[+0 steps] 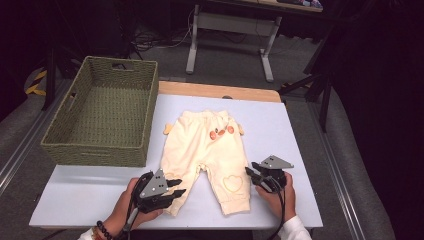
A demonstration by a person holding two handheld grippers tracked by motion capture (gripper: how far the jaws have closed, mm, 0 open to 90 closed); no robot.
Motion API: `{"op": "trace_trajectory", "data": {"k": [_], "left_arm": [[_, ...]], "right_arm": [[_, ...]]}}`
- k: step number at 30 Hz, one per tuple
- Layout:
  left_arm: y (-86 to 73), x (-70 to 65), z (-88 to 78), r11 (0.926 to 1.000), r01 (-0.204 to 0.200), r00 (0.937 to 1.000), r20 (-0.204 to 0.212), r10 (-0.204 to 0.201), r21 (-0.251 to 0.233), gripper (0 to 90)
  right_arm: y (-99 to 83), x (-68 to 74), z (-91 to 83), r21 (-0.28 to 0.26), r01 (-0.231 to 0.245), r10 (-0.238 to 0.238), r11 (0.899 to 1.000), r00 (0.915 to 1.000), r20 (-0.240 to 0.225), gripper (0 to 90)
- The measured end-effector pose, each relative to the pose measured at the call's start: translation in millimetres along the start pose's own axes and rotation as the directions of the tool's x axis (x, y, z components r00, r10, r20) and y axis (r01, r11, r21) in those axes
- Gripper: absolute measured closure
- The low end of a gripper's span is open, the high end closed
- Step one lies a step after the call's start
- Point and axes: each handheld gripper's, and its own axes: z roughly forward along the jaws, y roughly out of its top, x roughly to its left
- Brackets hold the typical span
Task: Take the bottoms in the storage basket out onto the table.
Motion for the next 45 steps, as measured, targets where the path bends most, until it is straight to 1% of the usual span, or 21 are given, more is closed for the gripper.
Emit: {"op": "trace_trajectory", "data": {"k": [1,2,4,5,8,10,11,12,13,16,17,20,26,28,31,32,33,36,40,43,45], "left_arm": [[-3.1,1.6,6.3,0.9995,0.012,0.9999,0.003,-0.012,0.031,57.4],[-3.1,1.6,6.3,0.9995,0.012,0.9999,0.003,-0.012,0.031,55.7],[-7.0,1.9,15.1,0.9962,-0.005,0.9999,-0.012,0.006,0.087,51.4],[-9.0,2.5,18.3,0.9945,0.0,1.0,0.001,0.0,0.105,47.2],[-12.2,6.1,23.2,0.9934,0.053,0.9976,0.038,-0.057,0.102,49.5],[-13.2,7.2,26.4,0.992,0.068,0.9952,0.063,-0.075,0.106,53.6],[-13.7,6.7,30.4,0.9899,0.081,0.9925,0.081,-0.091,0.116,66.0],[-11.7,5.5,32.0,0.9894,0.077,0.993,0.08,-0.087,0.123,67.7],[-11.7,5.5,32.0,0.9894,0.077,0.993,0.08,-0.087,0.123,70.6],[-8.4,5.3,34.8,0.9889,0.076,0.9929,0.082,-0.086,0.128,76.2],[-8.2,6.0,34.8,0.9893,0.08,0.9927,0.08,-0.09,0.122,78.3],[-8.8,4.7,36.3,0.9885,0.109,0.9896,0.083,-0.118,0.105,80.3],[-0.5,-5.1,45.6,0.9931,0.089,0.9927,0.074,-0.095,0.076,83.2],[2.3,-6.6,48.6,0.9949,0.076,0.994,0.073,-0.081,0.066,83.6],[4.4,-6.2,48.1,0.9968,0.065,0.995,0.073,-0.068,0.048,83.8],[4.9,-5.3,45.2,0.9977,0.06,0.9948,0.081,-0.062,0.03,84.2],[5.7,-4.4,42.3,0.9981,0.059,0.9954,0.075,-0.06,0.021,80.2],[9.7,0.0,24.9,0.999,0.03,0.998,0.057,-0.029,-0.033,77.6],[11.8,3.3,11.8,0.9978,0.003,0.9996,0.028,-0.001,-0.066,75.0],[11.1,11.1,-4.4,0.9956,-0.021,0.9994,-0.029,0.019,-0.091,72.4],[9.9,13.9,-8.5,0.995,-0.027,0.9989,-0.04,0.023,-0.096,71.2]], "right_arm": [[-1.5,-0.5,2.7,0.011,-0.027,0.027,1.0,0.9988,-0.042,55.0],[-2.1,-0.6,3.9,0.014,-0.034,0.035,0.999,0.9984,-0.044,52.6],[-2.6,-0.8,5.6,0.025,-0.042,0.043,0.999,0.9982,-0.042,49.3],[-2.7,-1.4,7.5,0.037,-0.055,0.057,0.998,0.9973,-0.046,47.6],[-2.7,-5.1,8.7,0.048,-0.096,0.099,0.994,0.9936,-0.055,43.6],[-2.8,-6.0,8.5,0.049,-0.096,0.099,0.994,0.9932,-0.06,48.6],[-2.2,-4.1,8.8,0.044,-0.078,0.081,0.996,0.9936,-0.079,59.8],[-1.7,-2.4,8.9,0.044,-0.078,0.082,0.996,0.9926,-0.089,64.5],[-1.7,-2.4,8.9,0.044,-0.078,0.082,0.996,0.9926,-0.089,64.5],[1.3,2.0,10.5,0.043,-0.058,0.062,0.997,0.992,-0.109,80.8],[2.0,3.7,10.5,0.041,-0.047,0.051,0.998,0.9936,-0.101,85.6],[2.6,4.2,7.5,0.042,-0.017,0.02,0.999,0.9969,-0.076,88.3],[3.8,1.1,-2.7,0.009,-0.014,0.015,1.0,0.9986,-0.05,88.7],[4.3,0.8,-6.5,-0.001,0.002,-0.002,1.0,0.9998,-0.019,88.8],[4.1,-0.5,-9.4,-0.019,-0.008,0.008,1.0,1.0,0.004,88.9],[4.2,-1.5,-11.3,-0.032,-0.017,0.017,0.999,0.9998,0.007,88.9],[4.8,-2.1,-14.3,-0.055,-0.022,0.023,0.998,0.9996,0.017,88.9],[4.6,-1.8,-14.2,-0.056,-0.019,0.02,0.998,0.9997,0.016,88.6],[3.7,-0.4,-13.8,-0.065,-0.013,0.014,0.998,0.9998,0.014,87.3],[4.7,0.1,-16.2,-0.088,-0.011,0.013,0.996,0.9999,0.011,84.5],[5.0,-0.3,-17.1,-0.096,-0.015,0.016,0.995,0.9998,0.01,83.3]]}}
